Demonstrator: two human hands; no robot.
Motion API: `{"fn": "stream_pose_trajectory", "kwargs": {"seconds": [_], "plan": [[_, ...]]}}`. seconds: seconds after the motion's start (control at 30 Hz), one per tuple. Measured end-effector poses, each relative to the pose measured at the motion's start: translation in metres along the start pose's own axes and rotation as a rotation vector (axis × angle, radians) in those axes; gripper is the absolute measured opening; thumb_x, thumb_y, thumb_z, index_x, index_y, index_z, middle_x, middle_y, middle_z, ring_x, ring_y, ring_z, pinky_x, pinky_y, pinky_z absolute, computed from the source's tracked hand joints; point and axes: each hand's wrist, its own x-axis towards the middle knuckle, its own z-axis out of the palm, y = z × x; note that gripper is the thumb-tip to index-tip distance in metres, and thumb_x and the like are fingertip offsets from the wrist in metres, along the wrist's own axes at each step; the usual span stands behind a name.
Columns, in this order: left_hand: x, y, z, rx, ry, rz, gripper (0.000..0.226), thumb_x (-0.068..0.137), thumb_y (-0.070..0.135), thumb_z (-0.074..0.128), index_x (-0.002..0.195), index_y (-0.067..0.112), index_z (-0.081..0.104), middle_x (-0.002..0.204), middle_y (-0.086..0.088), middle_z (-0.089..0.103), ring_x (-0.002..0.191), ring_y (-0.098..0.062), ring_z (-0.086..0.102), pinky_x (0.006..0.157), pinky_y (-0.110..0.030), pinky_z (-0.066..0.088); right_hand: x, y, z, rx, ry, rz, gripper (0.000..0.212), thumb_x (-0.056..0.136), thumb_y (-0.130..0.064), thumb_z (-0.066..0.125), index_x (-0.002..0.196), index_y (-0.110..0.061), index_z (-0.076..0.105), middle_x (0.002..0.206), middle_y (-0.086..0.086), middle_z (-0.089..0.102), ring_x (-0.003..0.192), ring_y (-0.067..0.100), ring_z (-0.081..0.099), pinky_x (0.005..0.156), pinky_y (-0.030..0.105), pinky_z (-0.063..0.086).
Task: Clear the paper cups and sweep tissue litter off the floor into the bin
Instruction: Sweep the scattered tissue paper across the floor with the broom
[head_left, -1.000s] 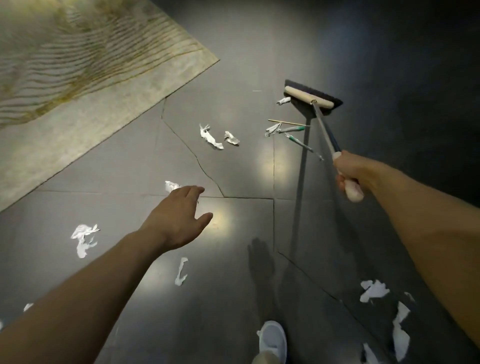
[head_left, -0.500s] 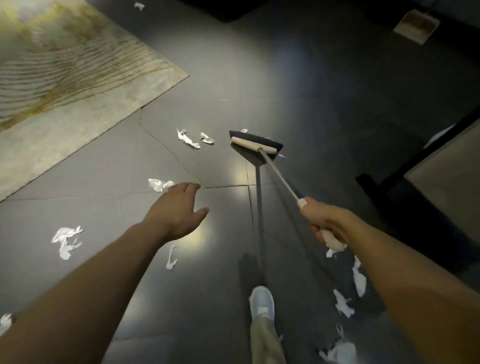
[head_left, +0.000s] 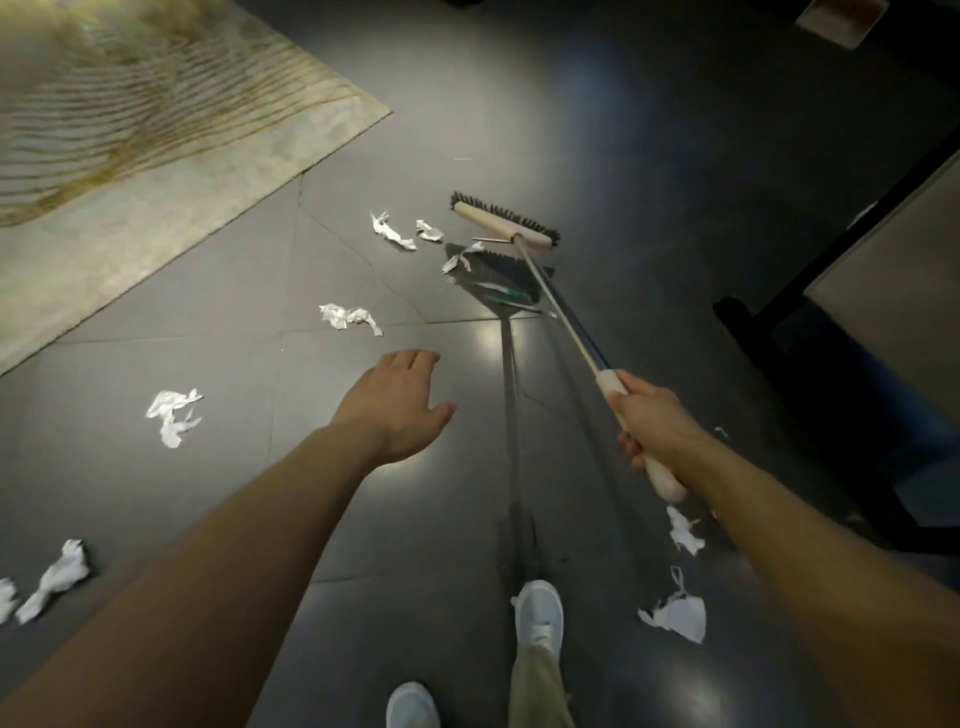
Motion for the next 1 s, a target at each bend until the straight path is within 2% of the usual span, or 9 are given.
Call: {"fn": "stream_pose_trajectory", "kwargs": {"seconds": [0.17, 0.33, 0.47, 0.6, 0.73, 0.83, 0.93, 1.0], "plan": [[0.014, -0.007, -0.005, -0.013, 0.012, -0.08, 0.062, 0.095, 0.04, 0.046, 0.147, 0.014, 0.023, 0.153, -0.003, 0.028, 0.141, -0.021, 0.023, 0.112, -0.034, 0.023, 0.063, -0.046, -0.018, -0.138, 0.06, -0.1, 0.045, 0.098, -0.021, 0.038, 0.142, -0.029, 0.041, 0.073, 0.011, 0.054, 0.055, 0.019, 0.048, 0.046, 0.027, 0.042], [0.035, -0.012, -0.004, -0.04, 0.018, -0.18, 0.061, 0.096, 0.038, 0.045, 0.148, 0.014, 0.023, 0.153, -0.002, 0.027, 0.141, -0.019, 0.021, 0.111, -0.032, 0.023, 0.125, -0.062, -0.042, -0.305, 0.121, -0.083, 0.037, 0.096, -0.018, 0.039, 0.13, -0.014, 0.052, 0.076, 0.015, 0.055, 0.056, 0.023, 0.051, 0.051, 0.03, 0.044], [0.042, -0.012, 0.001, -0.045, 0.022, -0.204, 0.061, 0.096, 0.037, 0.046, 0.147, 0.014, 0.024, 0.153, -0.003, 0.027, 0.141, -0.02, 0.022, 0.111, -0.031, 0.023, 0.135, -0.051, -0.046, -0.586, 0.057, -0.068, 0.033, 0.097, -0.016, 0.036, 0.124, -0.003, 0.049, 0.081, 0.014, 0.052, 0.065, 0.027, 0.054, 0.055, 0.028, 0.044], [0.034, -0.005, 0.01, -0.049, 0.009, -0.214, 0.061, 0.096, 0.038, 0.046, 0.147, 0.013, 0.024, 0.153, -0.005, 0.028, 0.141, -0.021, 0.023, 0.111, -0.032, 0.024, 0.116, -0.032, -0.052, -0.743, -0.001, -0.051, 0.041, 0.095, -0.018, 0.036, 0.136, -0.014, 0.036, 0.103, 0.015, 0.047, 0.079, 0.028, 0.053, 0.057, 0.032, 0.047], [0.007, 0.013, 0.023, -0.059, 0.022, -0.166, 0.061, 0.095, 0.038, 0.047, 0.147, 0.014, 0.024, 0.153, -0.005, 0.028, 0.14, -0.022, 0.023, 0.111, -0.034, 0.024, 0.068, -0.008, -0.051, -0.75, -0.089, -0.031, 0.039, 0.095, -0.018, 0.032, 0.134, -0.017, 0.035, 0.103, 0.019, 0.049, 0.07, 0.025, 0.05, 0.049, 0.028, 0.041], [-0.023, 0.024, 0.042, -0.068, 0.01, -0.128, 0.062, 0.095, 0.039, 0.047, 0.147, 0.014, 0.024, 0.153, -0.005, 0.028, 0.14, -0.022, 0.024, 0.112, -0.034, 0.024, 0.019, 0.021, -0.042, -0.691, -0.137, -0.044, 0.035, 0.097, -0.02, 0.031, 0.131, -0.022, 0.038, 0.104, 0.014, 0.049, 0.072, 0.023, 0.049, 0.047, 0.025, 0.04], [-0.054, 0.031, 0.066, -0.07, 0.009, -0.1, 0.062, 0.095, 0.039, 0.047, 0.147, 0.014, 0.025, 0.152, -0.005, 0.029, 0.14, -0.022, 0.025, 0.112, -0.036, 0.024, -0.022, 0.055, -0.038, -0.43, -0.163, -0.031, 0.03, 0.098, -0.019, 0.035, 0.122, -0.028, 0.05, 0.079, 0.009, 0.05, 0.06, 0.017, 0.046, 0.043, 0.021, 0.038], [-0.071, 0.035, 0.079, -0.074, -0.005, -0.094, 0.062, 0.094, 0.039, 0.047, 0.147, 0.014, 0.025, 0.152, -0.005, 0.029, 0.14, -0.022, 0.025, 0.113, -0.037, 0.023, -0.044, 0.075, -0.04, -0.25, -0.164, 0.004, 0.034, 0.099, -0.02, 0.038, 0.126, -0.037, 0.051, 0.068, 0.007, 0.047, 0.053, 0.013, 0.042, 0.039, 0.02, 0.036]]}}
